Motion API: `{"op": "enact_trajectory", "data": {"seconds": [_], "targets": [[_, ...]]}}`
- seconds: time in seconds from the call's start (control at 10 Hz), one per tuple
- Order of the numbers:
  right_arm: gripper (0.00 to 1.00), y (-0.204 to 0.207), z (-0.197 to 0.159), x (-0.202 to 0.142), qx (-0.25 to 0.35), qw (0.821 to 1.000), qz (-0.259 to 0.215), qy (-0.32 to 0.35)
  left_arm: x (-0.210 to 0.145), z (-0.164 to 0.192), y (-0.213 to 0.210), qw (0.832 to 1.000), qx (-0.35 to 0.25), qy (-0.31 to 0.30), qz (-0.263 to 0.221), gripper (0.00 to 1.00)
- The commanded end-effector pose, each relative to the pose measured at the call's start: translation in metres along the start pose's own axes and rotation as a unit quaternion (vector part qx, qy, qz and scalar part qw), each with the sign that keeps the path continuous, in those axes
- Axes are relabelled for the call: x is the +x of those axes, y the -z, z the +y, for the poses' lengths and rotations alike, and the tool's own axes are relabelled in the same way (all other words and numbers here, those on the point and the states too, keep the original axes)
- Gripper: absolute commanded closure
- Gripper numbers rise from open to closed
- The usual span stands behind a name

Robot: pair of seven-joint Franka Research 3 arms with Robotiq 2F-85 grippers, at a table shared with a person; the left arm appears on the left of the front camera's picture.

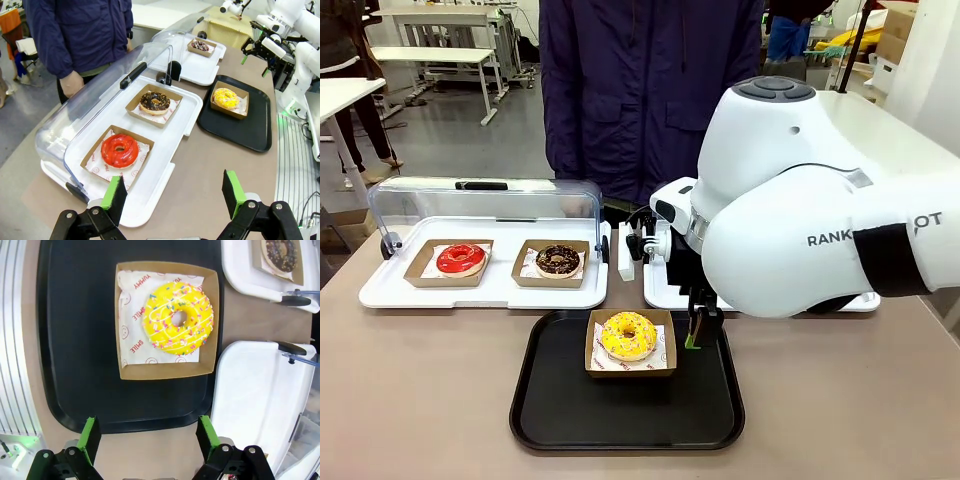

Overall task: Move the third donut from the left to the tray.
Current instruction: Pick up the Paper togo box containing the Donut indicated by the person and place it on the Handle tray.

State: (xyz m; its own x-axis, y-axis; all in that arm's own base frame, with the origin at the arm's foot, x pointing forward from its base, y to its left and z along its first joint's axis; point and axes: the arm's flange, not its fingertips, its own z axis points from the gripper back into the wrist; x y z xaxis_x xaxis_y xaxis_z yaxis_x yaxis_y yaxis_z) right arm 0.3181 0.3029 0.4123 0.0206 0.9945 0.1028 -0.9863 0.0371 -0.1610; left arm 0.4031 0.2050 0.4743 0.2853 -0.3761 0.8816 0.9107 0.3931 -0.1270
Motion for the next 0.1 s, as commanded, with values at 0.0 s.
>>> {"op": "enact_trajectory", "data": {"seconds": [0.0], "targets": [[0.00, -0.0007, 0.0013, 0.0021, -0.004, 1.000, 0.000, 0.004, 0.0009, -0.0016, -0.0012, 1.000, -0.003, 0.006, -0.004, 0.00]]}}
